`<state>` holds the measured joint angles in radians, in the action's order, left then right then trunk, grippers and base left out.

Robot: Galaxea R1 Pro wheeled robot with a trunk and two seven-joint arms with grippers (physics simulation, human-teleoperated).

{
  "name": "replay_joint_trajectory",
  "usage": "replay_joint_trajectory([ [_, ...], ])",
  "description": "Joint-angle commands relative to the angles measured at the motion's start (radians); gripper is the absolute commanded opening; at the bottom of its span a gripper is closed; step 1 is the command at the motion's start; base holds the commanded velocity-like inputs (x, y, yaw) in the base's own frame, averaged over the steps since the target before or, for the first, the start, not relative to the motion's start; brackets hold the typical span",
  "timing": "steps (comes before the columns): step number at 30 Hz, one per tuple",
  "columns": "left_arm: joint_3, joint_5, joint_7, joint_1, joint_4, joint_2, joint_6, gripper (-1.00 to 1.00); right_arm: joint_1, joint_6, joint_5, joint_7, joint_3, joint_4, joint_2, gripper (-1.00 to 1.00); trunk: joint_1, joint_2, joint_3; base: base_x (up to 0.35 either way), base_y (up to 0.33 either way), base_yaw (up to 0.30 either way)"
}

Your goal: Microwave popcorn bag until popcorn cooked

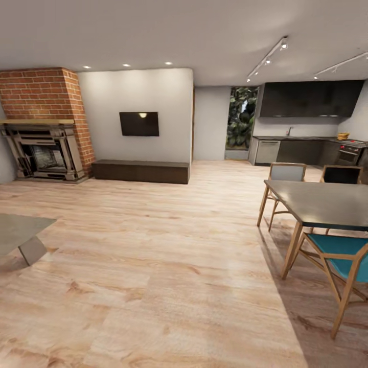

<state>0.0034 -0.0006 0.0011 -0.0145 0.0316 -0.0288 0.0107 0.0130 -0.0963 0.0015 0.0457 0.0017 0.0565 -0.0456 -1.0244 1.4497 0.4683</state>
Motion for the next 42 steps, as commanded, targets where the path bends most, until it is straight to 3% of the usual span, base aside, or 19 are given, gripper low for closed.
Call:
replay_joint_trajectory([
  [1,0.000,0.000,0.001,-0.001,0.003,-0.001,0.002,1.00,0.001,-0.003,0.000,0.003,0.000,-0.001,0.000,1.00,-0.001,0.000,0.001,0.328,0.000,-0.187],
  [17,0.002,0.001,0.003,-0.001,0.004,0.003,-0.003,1.00,0.001,-0.002,0.002,0.002,0.000,-0.001,0.001,1.00,-0.001,0.000,0.001,0.340,0.000,-0.017],
  [22,0.008,0.002,0.005,-0.001,0.006,0.027,-0.005,1.00,0.001,-0.002,0.001,0.003,0.000,-0.001,0.000,1.00,-0.001,0.000,0.001,0.342,0.000,0.000],
  [23,0.015,0.002,0.006,-0.001,0.006,0.038,-0.006,1.00,0.000,-0.002,0.001,0.003,0.000,-0.001,0.001,1.00,-0.001,0.000,0.001,0.342,0.000,0.000],
  [24,0.058,0.003,0.006,-0.001,0.007,0.063,-0.006,1.00,0.001,-0.002,0.002,0.003,0.000,-0.002,0.001,1.00,-0.001,0.000,0.001,0.342,0.000,0.000],
  [28,0.128,0.004,0.006,-0.001,0.050,0.096,-0.002,1.00,0.001,-0.002,0.001,0.001,0.001,-0.010,0.001,1.00,-0.001,0.000,0.001,0.342,0.000,0.000],
  [42,0.145,0.002,0.004,-0.001,0.086,0.099,-0.002,1.00,0.001,-0.003,0.001,-0.003,0.001,-0.017,0.000,1.00,-0.001,0.000,0.001,0.342,0.000,-0.011],
])
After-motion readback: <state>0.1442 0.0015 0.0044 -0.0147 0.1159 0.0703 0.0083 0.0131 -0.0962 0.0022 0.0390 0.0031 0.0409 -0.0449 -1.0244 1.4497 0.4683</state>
